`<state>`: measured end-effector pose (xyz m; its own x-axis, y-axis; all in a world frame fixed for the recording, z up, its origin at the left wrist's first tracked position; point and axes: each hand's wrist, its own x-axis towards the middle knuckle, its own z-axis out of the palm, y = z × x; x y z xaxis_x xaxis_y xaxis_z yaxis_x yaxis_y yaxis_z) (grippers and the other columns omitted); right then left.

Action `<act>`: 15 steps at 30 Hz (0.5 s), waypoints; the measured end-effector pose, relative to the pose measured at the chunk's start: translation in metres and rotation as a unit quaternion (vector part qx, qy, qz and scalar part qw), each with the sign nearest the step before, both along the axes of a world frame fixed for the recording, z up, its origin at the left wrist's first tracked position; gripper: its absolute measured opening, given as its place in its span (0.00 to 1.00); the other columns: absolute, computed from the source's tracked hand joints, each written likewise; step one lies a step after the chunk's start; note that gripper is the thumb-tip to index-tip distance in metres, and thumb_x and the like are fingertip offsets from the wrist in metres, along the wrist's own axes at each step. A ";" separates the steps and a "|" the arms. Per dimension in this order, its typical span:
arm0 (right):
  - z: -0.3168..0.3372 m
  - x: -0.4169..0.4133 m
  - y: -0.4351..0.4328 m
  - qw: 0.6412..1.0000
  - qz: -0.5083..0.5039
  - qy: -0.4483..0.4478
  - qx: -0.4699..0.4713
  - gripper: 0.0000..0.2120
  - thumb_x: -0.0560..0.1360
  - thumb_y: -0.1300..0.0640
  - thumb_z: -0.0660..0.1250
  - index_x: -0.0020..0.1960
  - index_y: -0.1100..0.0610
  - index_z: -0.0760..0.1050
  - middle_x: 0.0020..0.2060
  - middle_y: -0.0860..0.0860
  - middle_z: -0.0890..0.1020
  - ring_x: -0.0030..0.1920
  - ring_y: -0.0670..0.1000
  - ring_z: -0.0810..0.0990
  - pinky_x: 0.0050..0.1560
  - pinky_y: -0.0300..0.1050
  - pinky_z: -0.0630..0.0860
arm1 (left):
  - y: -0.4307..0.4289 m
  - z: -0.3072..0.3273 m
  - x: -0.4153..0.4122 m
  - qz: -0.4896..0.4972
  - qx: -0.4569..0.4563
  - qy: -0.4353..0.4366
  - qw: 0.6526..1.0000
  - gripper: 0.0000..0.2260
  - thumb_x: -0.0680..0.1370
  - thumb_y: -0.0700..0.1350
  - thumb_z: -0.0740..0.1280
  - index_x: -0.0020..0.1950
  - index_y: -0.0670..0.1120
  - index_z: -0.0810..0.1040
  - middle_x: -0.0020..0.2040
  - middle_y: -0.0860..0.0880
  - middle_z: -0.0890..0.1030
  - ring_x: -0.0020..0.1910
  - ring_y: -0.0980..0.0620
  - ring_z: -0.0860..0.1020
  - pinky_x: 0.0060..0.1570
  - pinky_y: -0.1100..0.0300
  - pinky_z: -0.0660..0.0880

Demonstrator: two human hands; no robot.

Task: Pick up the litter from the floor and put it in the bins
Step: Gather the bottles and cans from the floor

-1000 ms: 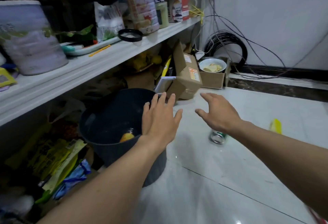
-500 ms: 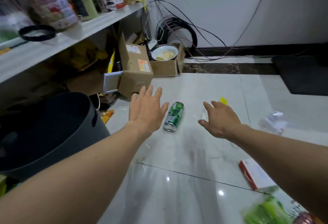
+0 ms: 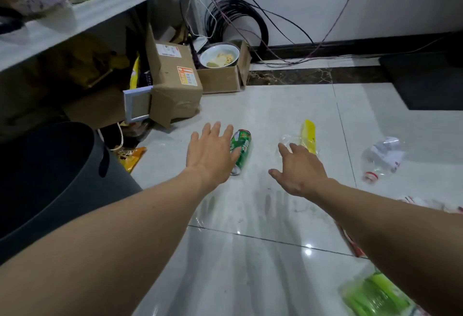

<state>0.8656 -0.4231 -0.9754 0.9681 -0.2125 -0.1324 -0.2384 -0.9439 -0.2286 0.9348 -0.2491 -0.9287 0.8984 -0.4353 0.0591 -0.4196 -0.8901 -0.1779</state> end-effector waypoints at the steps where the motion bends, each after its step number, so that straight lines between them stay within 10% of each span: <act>1: -0.003 -0.001 0.000 1.000 -0.003 0.002 0.003 0.32 0.79 0.42 0.58 0.76 0.56 0.55 0.72 0.58 0.63 0.73 0.58 0.60 0.68 0.52 0.62 | -0.001 -0.005 0.002 0.003 -0.003 0.007 1.000 0.27 0.82 0.59 0.52 0.78 0.51 0.53 0.78 0.46 0.57 0.76 0.44 0.55 0.71 0.47 0.58; 15: -0.036 -0.001 -0.038 0.997 -0.047 0.048 -0.049 0.32 0.78 0.42 0.59 0.77 0.55 0.54 0.72 0.58 0.64 0.72 0.59 0.62 0.67 0.52 0.63 | -0.023 -0.084 0.055 0.002 -0.070 0.089 0.994 0.27 0.81 0.57 0.56 0.78 0.54 0.54 0.74 0.42 0.62 0.71 0.43 0.61 0.65 0.47 0.63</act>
